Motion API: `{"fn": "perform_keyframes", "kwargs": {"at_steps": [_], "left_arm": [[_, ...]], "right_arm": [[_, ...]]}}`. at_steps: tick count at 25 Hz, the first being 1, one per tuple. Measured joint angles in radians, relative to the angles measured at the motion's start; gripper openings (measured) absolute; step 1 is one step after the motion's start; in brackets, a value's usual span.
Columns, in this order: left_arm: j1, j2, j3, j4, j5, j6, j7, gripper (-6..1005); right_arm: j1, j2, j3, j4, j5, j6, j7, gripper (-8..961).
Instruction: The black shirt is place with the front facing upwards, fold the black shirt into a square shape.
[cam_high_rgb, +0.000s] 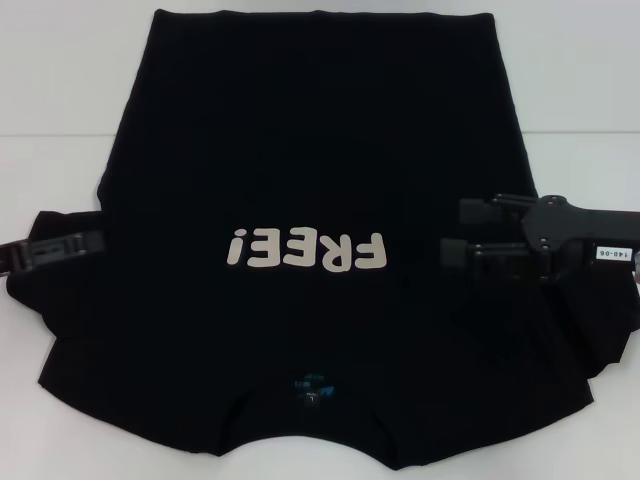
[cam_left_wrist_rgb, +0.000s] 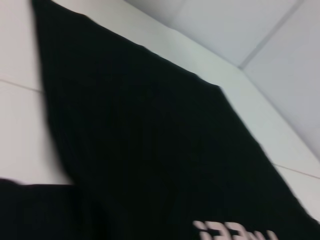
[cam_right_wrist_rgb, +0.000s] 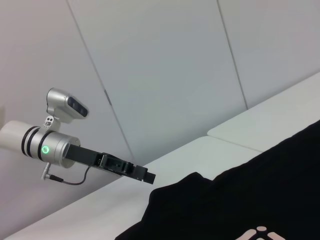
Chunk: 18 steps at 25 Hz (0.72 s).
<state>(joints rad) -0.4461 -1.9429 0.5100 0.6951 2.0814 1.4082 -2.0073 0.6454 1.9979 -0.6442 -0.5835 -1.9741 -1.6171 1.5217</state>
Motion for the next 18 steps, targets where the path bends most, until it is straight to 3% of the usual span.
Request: {"fn": "perform_keyframes", "kwargs": {"at_steps": [6, 18], "left_arm": [[0.011, 0.004, -0.055, 0.027, 0.097, -0.076, -0.049, 844], [-0.014, -0.003, -0.053, 0.012, 0.207, -0.237, -0.108, 844]], "right_arm": [[0.014, 0.004, -0.005, -0.006, 0.000, 0.005, 0.021, 915], [0.026, -0.002, -0.002, -0.010, -0.001, 0.007, 0.035, 914]]}}
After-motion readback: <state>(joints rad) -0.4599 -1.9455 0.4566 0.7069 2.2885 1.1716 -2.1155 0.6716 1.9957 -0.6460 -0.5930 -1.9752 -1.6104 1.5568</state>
